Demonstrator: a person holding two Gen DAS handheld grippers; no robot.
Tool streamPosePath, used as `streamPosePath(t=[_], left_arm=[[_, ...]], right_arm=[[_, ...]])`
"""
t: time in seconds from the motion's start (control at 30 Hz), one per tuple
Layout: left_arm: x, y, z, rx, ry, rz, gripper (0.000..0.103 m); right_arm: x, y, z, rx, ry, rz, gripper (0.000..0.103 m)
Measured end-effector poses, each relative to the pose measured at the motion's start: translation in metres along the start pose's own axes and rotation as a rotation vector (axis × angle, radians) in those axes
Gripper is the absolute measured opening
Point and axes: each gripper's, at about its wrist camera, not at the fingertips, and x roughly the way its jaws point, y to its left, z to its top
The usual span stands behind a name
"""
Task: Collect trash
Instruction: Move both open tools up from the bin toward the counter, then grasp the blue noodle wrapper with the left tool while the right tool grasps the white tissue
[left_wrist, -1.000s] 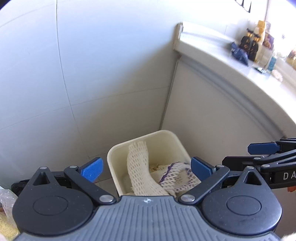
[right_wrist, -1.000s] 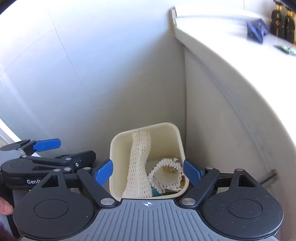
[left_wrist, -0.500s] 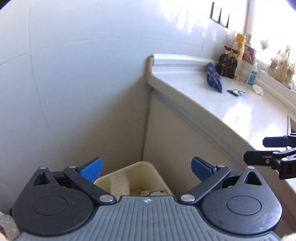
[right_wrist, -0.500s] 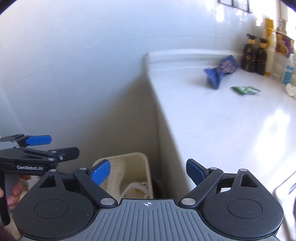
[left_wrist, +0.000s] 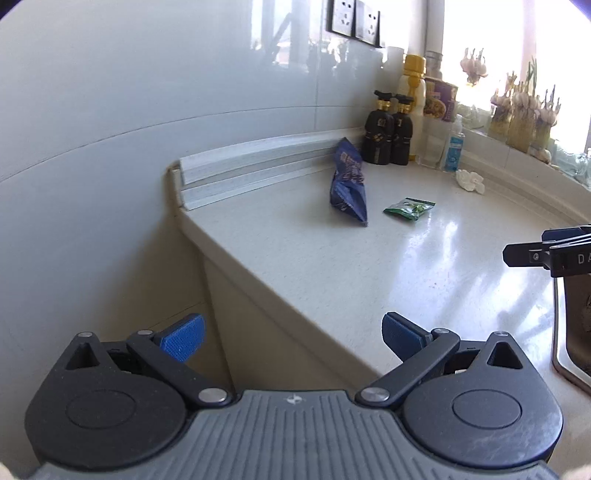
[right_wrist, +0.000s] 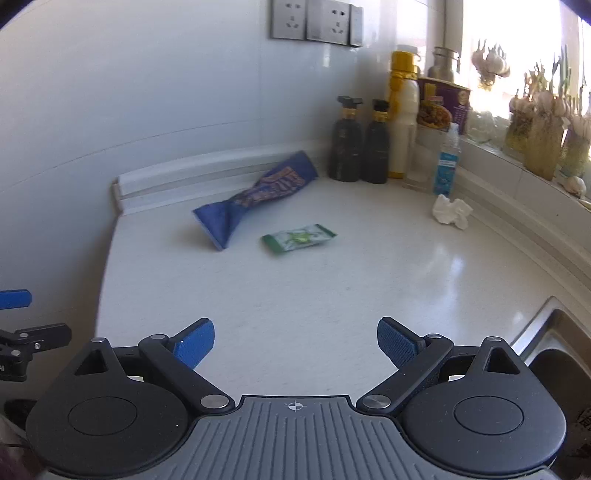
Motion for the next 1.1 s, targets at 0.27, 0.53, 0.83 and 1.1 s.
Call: streamPosePath(t=[0.27, 0.53, 0.83, 1.1], left_arm=[[0.059, -0.03, 0.041, 0.094, -0.005, -0.054, 0.102], [0.118, -0.04, 0.086, 0.075, 0.015, -0.077, 0.095], [0.165, -0.047, 0.113, 0.044, 0.036, -0.126, 0.06], [0.182, -0.044, 0.116, 0.01, 0.037, -0.117, 0.04]], right_arm=[[0.061, -0.06, 0.018, 0.036, 0.05, -0.107, 0.097], [0.114, -0.106, 0.04, 0.076, 0.062, -0.168, 0.097], [0.173, -0.138, 0.072, 0.128, 0.049, -0.196, 0.096], [0.201, -0.163, 0.085, 0.223, 0.01, -0.23, 0.094]])
